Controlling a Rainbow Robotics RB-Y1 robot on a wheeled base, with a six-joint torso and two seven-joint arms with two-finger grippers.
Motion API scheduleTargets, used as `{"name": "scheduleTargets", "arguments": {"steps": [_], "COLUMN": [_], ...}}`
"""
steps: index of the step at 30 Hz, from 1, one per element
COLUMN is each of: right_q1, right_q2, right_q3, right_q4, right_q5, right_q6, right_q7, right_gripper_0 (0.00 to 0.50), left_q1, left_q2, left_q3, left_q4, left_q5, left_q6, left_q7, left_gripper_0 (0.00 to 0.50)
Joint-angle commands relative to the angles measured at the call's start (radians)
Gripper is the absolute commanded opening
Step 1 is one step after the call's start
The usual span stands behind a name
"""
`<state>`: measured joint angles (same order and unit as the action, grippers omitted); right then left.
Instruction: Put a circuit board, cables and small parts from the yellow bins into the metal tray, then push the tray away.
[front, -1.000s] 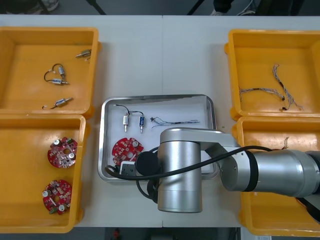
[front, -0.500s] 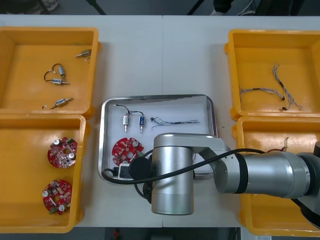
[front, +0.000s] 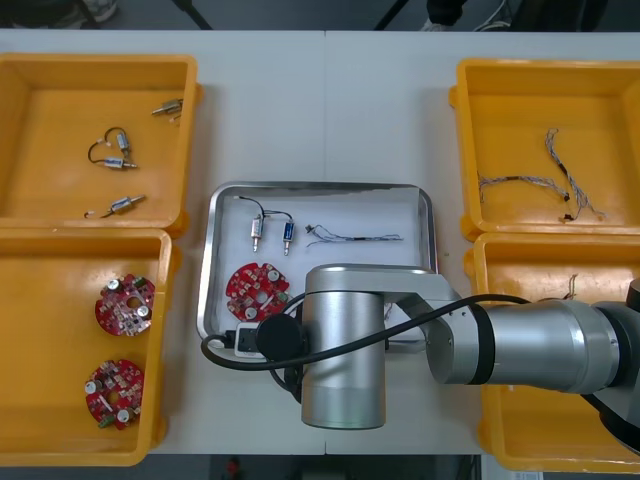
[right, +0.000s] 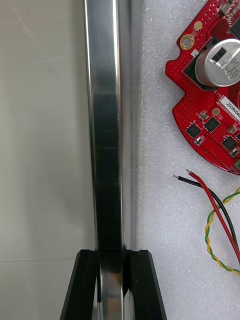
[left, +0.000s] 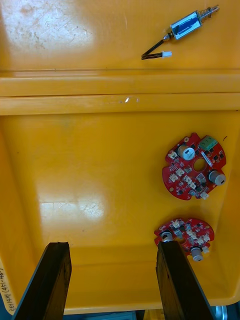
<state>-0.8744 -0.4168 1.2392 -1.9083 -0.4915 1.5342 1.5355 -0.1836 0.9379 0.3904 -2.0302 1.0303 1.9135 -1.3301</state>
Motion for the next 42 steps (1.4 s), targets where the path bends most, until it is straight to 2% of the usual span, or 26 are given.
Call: {"name": "scheduleTargets", "arguments": {"steps": [1, 16, 25, 32, 42], "right_q1": [-0.061, -0.202, -0.304, -0.339, -0.386], "right_q2": [0.003, -0.013, -0.013, -0.007, 0.001], "right_q3": [0.011, 0.013, 0.011, 0.011, 0.013], "right_q4": [-0.018, 0.063, 0.169, 0.253, 0.416], "right_q5": [0.033, 0.051, 0.053, 0.068, 0.071], "right_q6": [0.003, -0.055, -0.106, -0.144, -0.312], "right_q7": [0.029, 0.031, 0.032, 0.038, 0.061], "right_gripper_0": [0.000, 0.000, 0.000, 0.000, 0.000], "left_q1": [0.016, 0.016, 0.016, 0.016, 0.016], "left_q2": [0.047, 0.047, 0.047, 0.047, 0.047], "left_q3": [0.022, 0.022, 0.022, 0.022, 0.022], "left_q4": [-0.025, -0.025, -0.025, -0.025, -0.025], "left_q5": [0.001, 0.001, 0.001, 0.001, 0.001], "left_q6": [0.006, 0.006, 0.006, 0.006, 0.006], "left_q7": [-0.098, -0.098, -0.098, -0.098, -0.098], "left_gripper_0": [0.500, 0.500, 0.500, 0.500, 0.500]}}
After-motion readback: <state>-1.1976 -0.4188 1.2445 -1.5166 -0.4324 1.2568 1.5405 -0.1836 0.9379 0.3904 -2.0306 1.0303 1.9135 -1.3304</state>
